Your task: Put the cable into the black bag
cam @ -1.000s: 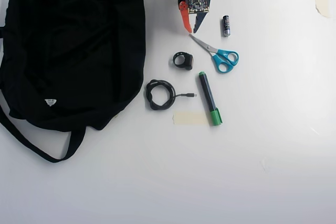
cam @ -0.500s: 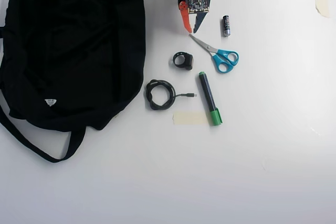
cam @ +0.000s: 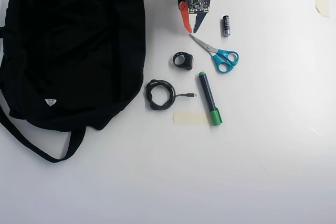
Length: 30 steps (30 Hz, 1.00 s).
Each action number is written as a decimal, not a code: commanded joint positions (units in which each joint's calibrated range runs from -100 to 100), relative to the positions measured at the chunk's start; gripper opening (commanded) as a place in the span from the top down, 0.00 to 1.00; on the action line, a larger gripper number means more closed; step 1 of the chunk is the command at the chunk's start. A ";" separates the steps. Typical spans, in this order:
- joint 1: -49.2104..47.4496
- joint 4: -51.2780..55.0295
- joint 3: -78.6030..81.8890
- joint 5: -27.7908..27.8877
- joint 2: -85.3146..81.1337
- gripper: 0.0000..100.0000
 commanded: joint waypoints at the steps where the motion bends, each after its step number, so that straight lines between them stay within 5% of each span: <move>1: 0.19 0.42 1.25 0.07 -0.33 0.98; 30: -0.34 0.42 1.25 -0.03 -0.25 0.98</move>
